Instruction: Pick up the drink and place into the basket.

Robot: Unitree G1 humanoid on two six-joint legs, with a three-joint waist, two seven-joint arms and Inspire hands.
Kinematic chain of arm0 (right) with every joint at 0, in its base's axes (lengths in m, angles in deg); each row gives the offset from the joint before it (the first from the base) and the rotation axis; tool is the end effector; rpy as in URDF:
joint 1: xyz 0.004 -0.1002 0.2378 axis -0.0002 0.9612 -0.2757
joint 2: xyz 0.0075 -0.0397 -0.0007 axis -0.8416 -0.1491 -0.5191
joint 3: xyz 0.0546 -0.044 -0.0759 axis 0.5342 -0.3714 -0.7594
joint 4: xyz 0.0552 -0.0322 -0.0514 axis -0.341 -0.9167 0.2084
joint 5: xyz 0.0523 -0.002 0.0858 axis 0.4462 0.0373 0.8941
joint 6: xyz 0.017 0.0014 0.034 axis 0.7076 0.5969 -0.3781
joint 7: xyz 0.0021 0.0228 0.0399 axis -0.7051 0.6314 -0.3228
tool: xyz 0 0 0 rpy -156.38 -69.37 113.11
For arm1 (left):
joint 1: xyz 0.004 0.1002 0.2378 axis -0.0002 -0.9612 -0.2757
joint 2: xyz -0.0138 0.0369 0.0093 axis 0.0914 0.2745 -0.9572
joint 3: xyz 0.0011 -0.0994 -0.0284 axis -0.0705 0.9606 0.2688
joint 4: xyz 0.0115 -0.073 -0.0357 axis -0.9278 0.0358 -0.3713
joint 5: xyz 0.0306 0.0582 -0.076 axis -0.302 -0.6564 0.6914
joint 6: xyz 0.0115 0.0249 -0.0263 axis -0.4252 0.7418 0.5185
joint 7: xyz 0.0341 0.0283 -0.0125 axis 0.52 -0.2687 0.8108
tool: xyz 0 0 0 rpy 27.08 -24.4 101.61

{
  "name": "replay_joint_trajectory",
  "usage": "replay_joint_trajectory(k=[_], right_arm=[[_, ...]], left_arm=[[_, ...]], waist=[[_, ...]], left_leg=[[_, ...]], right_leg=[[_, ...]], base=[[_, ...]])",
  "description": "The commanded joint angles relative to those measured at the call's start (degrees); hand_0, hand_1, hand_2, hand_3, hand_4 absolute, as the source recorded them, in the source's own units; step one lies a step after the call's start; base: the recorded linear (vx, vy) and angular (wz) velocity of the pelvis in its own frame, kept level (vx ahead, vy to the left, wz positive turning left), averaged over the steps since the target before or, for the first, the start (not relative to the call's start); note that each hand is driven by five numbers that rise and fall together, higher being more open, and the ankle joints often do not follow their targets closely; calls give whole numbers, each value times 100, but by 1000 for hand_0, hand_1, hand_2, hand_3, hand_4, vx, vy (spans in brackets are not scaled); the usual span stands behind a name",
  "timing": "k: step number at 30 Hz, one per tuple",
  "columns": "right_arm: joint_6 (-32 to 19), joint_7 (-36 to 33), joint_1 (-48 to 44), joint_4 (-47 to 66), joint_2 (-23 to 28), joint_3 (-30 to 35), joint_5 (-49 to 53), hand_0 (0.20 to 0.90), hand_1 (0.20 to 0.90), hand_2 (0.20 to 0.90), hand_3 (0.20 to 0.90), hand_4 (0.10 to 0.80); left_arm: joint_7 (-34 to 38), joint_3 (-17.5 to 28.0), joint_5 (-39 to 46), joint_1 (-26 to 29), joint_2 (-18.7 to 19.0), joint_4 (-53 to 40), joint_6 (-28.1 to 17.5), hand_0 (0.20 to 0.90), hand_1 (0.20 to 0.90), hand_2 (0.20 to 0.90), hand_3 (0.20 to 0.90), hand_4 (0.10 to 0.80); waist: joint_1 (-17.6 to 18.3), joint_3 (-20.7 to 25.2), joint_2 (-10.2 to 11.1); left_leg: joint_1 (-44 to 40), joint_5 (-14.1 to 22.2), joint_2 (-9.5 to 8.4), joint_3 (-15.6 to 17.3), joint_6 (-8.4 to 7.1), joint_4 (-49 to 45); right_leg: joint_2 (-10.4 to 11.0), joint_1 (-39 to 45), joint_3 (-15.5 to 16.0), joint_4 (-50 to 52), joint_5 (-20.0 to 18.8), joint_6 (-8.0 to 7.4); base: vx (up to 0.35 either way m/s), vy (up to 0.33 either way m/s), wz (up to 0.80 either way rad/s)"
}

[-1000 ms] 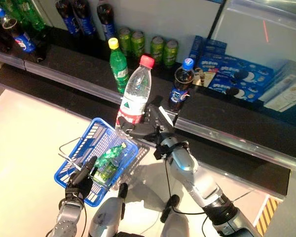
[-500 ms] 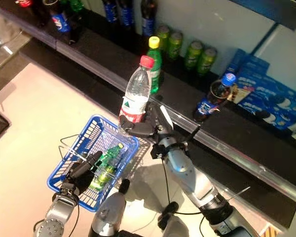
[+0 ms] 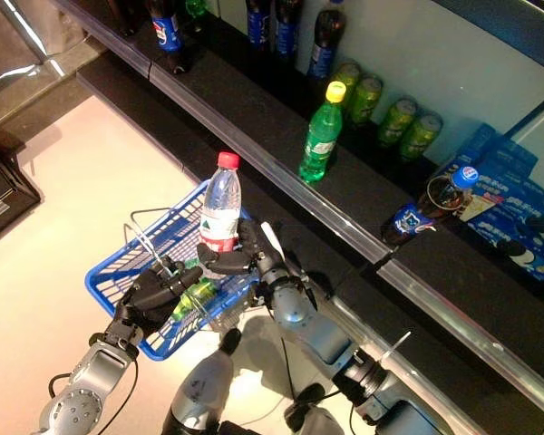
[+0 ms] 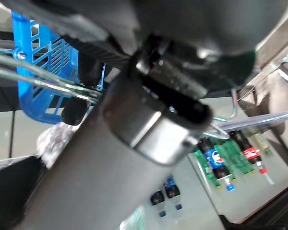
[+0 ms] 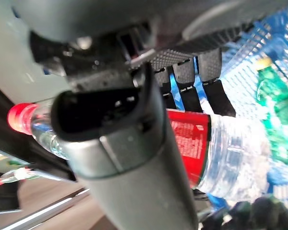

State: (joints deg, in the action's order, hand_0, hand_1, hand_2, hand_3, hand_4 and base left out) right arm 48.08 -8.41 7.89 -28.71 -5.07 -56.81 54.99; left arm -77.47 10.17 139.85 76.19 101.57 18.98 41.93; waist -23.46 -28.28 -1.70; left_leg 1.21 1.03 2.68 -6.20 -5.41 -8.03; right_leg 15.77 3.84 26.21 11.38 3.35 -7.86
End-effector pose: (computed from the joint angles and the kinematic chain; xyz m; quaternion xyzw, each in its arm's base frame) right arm 0.2394 -0.0741 0.0814 -0.0756 0.0305 0.1553 0.9845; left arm 0.1717 0.2021 0.0396 -0.3467 0.0965 -0.0907 0.9286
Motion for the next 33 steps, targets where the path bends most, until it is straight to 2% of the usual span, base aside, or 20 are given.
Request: replay_joint_trajectory(k=[1, 9, 15, 22, 23, 25, 33], right_arm=[[-700, -179, -840, 381, -678, -348, -283, 300, 300, 300, 200, 100], [-571, -235, -610, -510, -960, -463, -398, 300, 300, 300, 200, 100], [-553, -263, -517, -1515, -1363, -594, -421, 300, 300, 300, 200, 100], [-650, -154, -408, -2163, -1793, -623, 127, 300, 300, 300, 200, 100], [-668, -111, -350, -2353, -1946, -679, 571, 300, 300, 300, 200, 100], [-656, -59, -296, -2522, -2071, -718, 761, 300, 300, 300, 200, 100], [-653, 273, -294, -2946, -2299, -809, 1211, 300, 300, 300, 200, 100]], left_arm=[[-1370, -76, 99, 874, 70, -2113, -741, 300, 300, 300, 200, 100], [-1723, 81, 142, 773, 84, -2184, -595, 300, 300, 300, 200, 100], [-1782, 78, 279, 848, 81, -2214, -329, 300, 300, 300, 200, 100], [-2165, -60, 308, 935, 62, -2385, -243, 300, 300, 300, 200, 100], [-2195, -134, 300, 1009, 61, -2461, -169, 300, 300, 300, 200, 100], [-2217, -199, 301, 1063, 58, -2509, -128, 300, 300, 300, 200, 100], [-2289, -346, 269, 1142, 67, -2593, -111, 300, 300, 300, 200, 100]], waist=[[-12, 1401, 101], [-187, 1454, 126], [-290, 1495, 156], [-392, 1488, 153], [-422, 1492, 164], [-437, 1488, 169], [-516, 1408, 154]], left_leg=[[500, -113, -85, -45, -14, -613], [495, -106, -109, -139, -19, -595], [501, -118, -121, -183, -27, -586], [541, -112, -150, -253, -31, -624], [544, -116, -152, -279, -37, -623], [544, -125, -149, -287, -38, -621], [633, -150, -184, -340, -45, -659]], right_leg=[[-206, 615, 204, -390, -20, 181], [-213, 671, 262, -408, -2, 177], [-214, 717, 320, -418, 6, 181], [-192, 738, 385, -412, -5, 175], [-191, 743, 405, -407, -12, 163], [-193, 741, 415, -398, -18, 160], [-186, 670, 458, -361, -53, 150]], base=[[35, -1, 12], [34, 1, 5], [34, 1, 5], [15, 2, 2], [46, -10, 12], [50, -9, 15], [4, -1, 1]])
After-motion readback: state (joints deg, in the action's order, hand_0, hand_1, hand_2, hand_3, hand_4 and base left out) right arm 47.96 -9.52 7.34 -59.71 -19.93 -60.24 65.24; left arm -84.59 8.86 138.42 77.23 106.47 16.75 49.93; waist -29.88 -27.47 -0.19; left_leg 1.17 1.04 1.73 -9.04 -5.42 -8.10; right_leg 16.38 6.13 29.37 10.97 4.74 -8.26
